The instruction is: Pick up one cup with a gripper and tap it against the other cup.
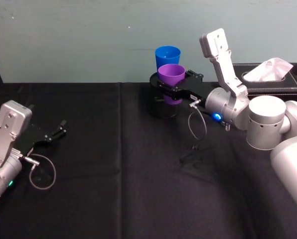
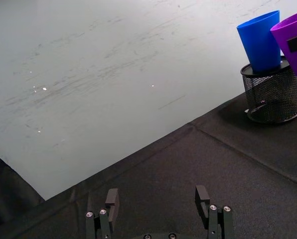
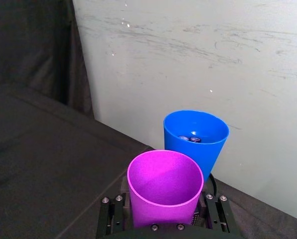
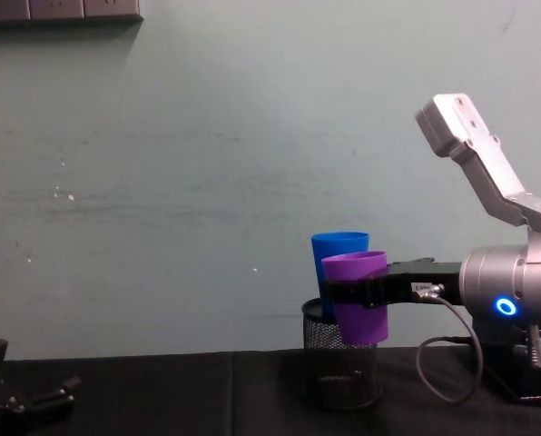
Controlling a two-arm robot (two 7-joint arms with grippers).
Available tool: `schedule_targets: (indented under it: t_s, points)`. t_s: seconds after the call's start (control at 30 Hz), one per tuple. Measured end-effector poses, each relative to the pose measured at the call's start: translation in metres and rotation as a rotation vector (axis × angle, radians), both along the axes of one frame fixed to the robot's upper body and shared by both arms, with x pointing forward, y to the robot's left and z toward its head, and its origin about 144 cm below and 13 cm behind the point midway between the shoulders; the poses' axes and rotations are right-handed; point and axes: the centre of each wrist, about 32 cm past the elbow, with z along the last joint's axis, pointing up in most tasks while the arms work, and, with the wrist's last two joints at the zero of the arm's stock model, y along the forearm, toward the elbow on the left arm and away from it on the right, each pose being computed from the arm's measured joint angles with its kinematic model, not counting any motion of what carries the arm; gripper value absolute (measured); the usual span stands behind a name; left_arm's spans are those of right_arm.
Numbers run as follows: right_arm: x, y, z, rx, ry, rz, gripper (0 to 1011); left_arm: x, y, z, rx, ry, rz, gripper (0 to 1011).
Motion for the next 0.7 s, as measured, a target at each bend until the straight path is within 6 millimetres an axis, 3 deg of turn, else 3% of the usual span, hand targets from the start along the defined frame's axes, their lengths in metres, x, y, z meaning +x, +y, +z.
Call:
schedule_targets:
  t_s: [0.7]
  points:
    - [0.0000, 0.0000, 0.0000, 0.000, 0.000, 0.000, 738, 0.0000, 0.0000, 0.0000, 0.000, 0.000, 0.000, 1000]
